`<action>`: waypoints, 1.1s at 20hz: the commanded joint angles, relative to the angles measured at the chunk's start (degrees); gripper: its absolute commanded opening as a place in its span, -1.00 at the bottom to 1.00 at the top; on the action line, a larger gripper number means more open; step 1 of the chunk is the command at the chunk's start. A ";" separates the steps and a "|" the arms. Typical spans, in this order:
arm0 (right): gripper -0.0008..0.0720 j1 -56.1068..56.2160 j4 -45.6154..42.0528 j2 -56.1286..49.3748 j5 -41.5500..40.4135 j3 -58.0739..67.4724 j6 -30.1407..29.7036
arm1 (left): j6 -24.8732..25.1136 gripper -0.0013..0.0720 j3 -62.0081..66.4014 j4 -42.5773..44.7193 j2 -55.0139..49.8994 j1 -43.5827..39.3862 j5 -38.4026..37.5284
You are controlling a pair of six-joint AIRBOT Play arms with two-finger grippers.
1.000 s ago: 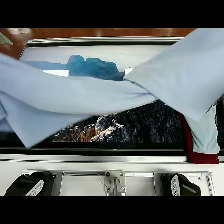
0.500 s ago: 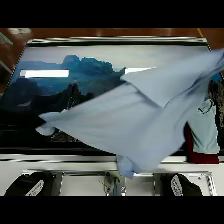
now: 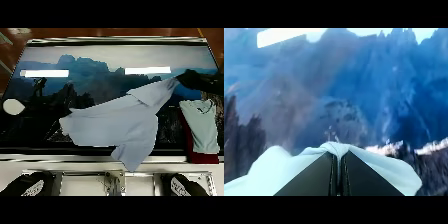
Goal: Fold the shirts.
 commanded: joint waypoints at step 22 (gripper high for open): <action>0.89 -8.07 -9.75 -6.10 30.58 -17.07 0.35 | 10.27 0.86 -20.04 -10.38 -15.58 11.85 -10.97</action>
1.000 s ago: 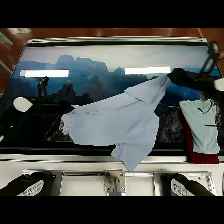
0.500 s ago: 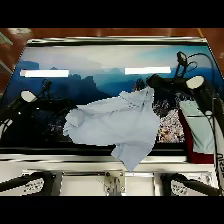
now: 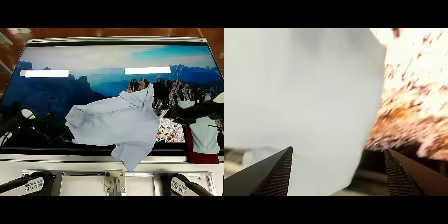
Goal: Fold the shirts.
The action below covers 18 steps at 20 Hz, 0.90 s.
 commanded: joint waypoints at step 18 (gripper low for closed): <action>0.89 -1.88 12.46 0.39 -11.13 -28.26 -0.72 | 7.67 -0.87 -7.48 -11.30 3.72 -3.45 14.88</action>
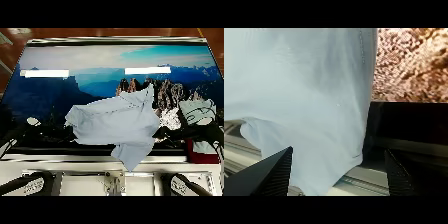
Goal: Fold the shirts.
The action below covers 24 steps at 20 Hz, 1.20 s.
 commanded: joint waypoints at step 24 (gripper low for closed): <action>-0.83 8.72 19.76 20.79 -2.29 34.69 -9.07 | 2.47 -0.87 45.81 1.86 25.75 5.29 -11.65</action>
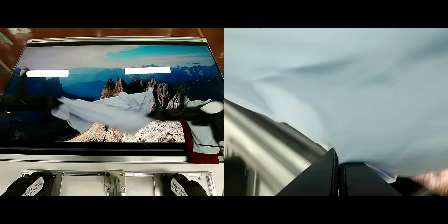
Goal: Fold the shirts.
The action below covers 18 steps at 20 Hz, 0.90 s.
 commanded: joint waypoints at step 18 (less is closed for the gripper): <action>-0.83 -2.89 -24.65 7.37 17.40 55.52 22.29 | -10.38 -0.87 44.35 12.39 6.49 6.36 -23.39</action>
